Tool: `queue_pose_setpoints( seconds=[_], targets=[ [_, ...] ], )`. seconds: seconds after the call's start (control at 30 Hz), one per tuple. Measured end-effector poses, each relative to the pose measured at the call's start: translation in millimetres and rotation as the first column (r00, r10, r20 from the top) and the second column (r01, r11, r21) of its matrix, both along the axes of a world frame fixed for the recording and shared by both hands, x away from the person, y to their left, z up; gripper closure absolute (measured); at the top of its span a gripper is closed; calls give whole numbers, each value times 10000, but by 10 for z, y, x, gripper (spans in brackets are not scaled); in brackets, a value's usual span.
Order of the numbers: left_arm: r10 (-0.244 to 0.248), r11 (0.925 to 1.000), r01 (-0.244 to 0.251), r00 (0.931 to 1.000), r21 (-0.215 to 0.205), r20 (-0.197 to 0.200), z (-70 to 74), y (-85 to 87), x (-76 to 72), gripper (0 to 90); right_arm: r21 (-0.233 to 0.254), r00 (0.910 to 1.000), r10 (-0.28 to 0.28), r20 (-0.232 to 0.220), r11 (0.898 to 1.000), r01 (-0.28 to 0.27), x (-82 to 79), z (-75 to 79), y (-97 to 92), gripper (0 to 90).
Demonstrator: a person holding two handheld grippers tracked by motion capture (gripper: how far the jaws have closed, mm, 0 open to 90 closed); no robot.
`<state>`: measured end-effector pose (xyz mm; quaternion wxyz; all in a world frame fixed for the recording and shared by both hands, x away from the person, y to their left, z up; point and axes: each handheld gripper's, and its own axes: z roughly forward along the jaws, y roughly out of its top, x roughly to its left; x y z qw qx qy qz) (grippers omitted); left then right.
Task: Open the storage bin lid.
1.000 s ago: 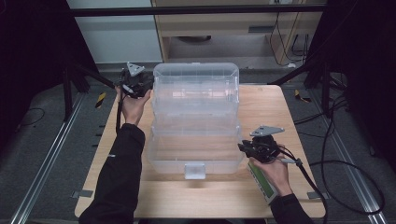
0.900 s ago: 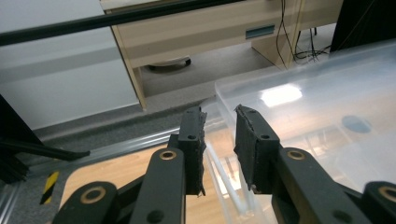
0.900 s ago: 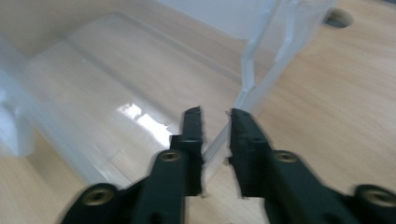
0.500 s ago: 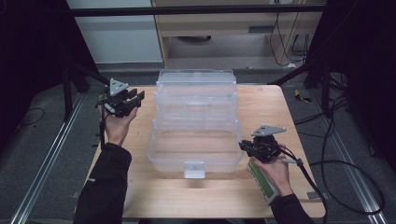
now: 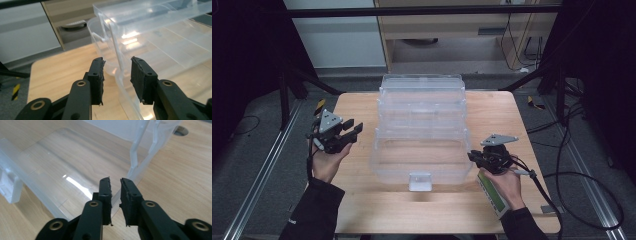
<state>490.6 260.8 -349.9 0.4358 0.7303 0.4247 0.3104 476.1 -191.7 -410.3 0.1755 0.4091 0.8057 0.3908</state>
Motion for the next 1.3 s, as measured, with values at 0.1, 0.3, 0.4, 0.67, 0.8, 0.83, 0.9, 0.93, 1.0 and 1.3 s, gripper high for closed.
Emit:
queue_pose_setpoints(
  seconds=[0.1,0.3,0.4,0.67,0.8,0.83,0.9,0.93,1.0,1.3],
  targets=[
    [-106,9999,104,9997,-116,-215,-120,2,-87,612,-10,10000,17,10,10000,-17,0,0,1,777],
    [-184,9997,199,9952,148,-961,-398,-42,-157,584,-9,9999,-73,69,10000,73,2,-3,4,735],
    [-309,9985,365,9904,397,-1348,-476,-74,-149,571,-42,9999,-123,86,9999,124,16,-16,11,706],
    [-626,9947,758,9823,693,-1765,-587,-137,-154,564,-93,9997,-253,-13,9996,253,45,-40,12,629],
    [-780,9926,957,9743,746,-2112,-659,-164,-128,564,41,9992,-318,-243,9995,319,62,-64,15,612],
    [-780,9926,957,9743,746,-2112,-659,-164,-128,564,41,9992,-318,-243,9995,319,62,-64,15,612],
    [-845,9915,1038,9725,789,-2171,-672,-180,-119,564,37,9991,-285,-311,9996,286,73,-75,25,621],
    [-843,9912,1046,9710,805,-2236,-679,-190,-117,563,42,9991,-274,-328,9996,276,74,-75,25,623],
    [-860,9911,1068,9694,795,-2299,-692,-206,-114,564,97,9989,-261,-385,9996,265,76,-76,24,631],
    [-892,9894,1135,9675,910,-2368,-708,-255,-128,606,82,9982,-401,-446,9991,405,68,-74,37,643]
  ],
)
